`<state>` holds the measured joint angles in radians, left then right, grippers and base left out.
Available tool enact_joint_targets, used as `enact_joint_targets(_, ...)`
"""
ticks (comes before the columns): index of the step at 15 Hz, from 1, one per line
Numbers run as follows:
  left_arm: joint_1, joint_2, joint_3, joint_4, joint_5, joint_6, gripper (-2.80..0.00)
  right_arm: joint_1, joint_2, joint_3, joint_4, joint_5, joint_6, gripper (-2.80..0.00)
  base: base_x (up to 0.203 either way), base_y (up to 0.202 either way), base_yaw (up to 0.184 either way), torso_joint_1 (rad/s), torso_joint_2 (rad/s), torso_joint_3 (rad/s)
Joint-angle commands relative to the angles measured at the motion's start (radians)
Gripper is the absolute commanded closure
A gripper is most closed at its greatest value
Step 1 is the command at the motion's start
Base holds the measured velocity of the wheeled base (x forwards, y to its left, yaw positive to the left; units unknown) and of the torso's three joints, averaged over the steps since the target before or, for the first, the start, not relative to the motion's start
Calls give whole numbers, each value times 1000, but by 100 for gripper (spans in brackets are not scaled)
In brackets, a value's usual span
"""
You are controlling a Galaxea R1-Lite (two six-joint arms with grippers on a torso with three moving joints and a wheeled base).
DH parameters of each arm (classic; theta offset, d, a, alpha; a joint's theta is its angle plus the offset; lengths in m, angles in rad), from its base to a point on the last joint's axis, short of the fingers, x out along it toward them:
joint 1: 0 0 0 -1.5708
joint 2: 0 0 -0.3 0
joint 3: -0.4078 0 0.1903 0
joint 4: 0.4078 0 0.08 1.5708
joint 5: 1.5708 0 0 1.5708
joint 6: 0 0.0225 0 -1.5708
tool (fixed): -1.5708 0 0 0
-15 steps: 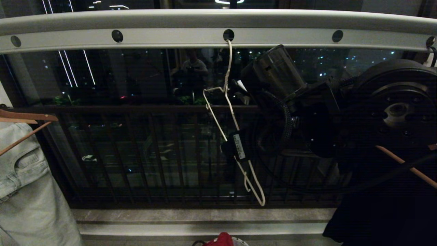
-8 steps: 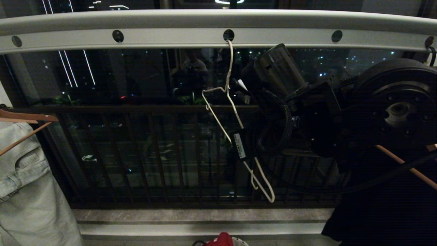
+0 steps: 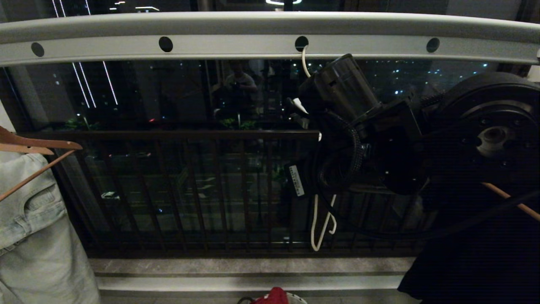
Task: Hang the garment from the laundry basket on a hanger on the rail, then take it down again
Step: Pick up the clothes rack on the clothesline
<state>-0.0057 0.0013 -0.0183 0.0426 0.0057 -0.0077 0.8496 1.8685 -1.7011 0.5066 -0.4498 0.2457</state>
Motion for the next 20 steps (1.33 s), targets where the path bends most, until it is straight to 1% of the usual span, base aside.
enact_joint_targets(1,0,0,0,0,0,0,0,0,-8,0,3,-3,-2,0,0,0,0,0,0,0)
enact_joint_targets(5,0,0,0,0,0,0,0,9,-17,1,3,-3,-15,0,0,0,0,0,0,0)
enact_joint_targets(9,0,0,0,0,0,0,0,47,-37,9,6,-3,-42,0,0,0,0,0,0,0)
enact_joint_targets(15,0,0,0,0,0,0,0,118,-36,8,-2,-3,-43,0,0,0,0,0,0,0)
enact_joint_targets(20,0,0,0,0,0,0,0,148,-48,4,-25,-7,-65,0,0,0,0,0,0,0)
